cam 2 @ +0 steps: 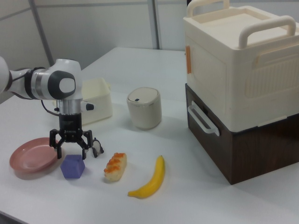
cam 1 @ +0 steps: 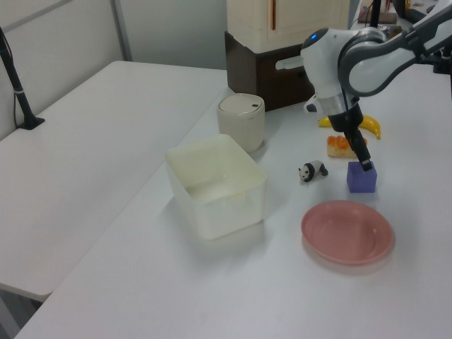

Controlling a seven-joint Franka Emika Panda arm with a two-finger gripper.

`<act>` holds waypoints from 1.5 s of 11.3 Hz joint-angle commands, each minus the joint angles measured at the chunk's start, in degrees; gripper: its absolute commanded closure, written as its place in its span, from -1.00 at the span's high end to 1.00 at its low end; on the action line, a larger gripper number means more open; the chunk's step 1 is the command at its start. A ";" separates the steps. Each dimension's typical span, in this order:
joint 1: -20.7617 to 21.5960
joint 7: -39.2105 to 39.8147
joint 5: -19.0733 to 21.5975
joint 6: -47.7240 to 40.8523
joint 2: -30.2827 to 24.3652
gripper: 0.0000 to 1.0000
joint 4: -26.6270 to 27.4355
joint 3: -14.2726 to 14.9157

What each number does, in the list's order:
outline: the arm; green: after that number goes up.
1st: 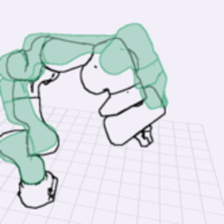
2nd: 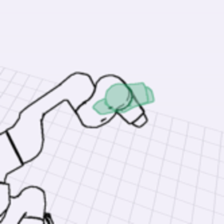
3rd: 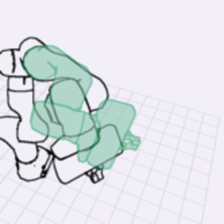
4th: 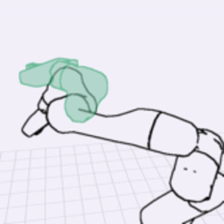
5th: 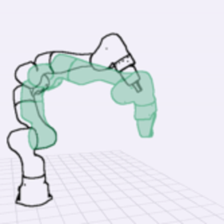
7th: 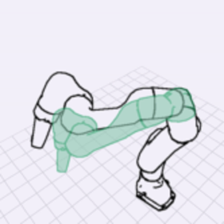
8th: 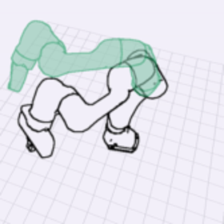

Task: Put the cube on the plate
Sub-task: 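Lift the purple cube and carry it over the pink plate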

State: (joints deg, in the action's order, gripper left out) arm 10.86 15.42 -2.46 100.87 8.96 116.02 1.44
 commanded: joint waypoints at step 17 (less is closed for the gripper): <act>6.78 -12.59 -2.11 0.18 2.90 0.17 -7.21 -15.94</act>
State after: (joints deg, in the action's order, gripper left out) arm 15.06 6.04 -4.41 98.60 10.71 108.63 -13.17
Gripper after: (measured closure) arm 0.419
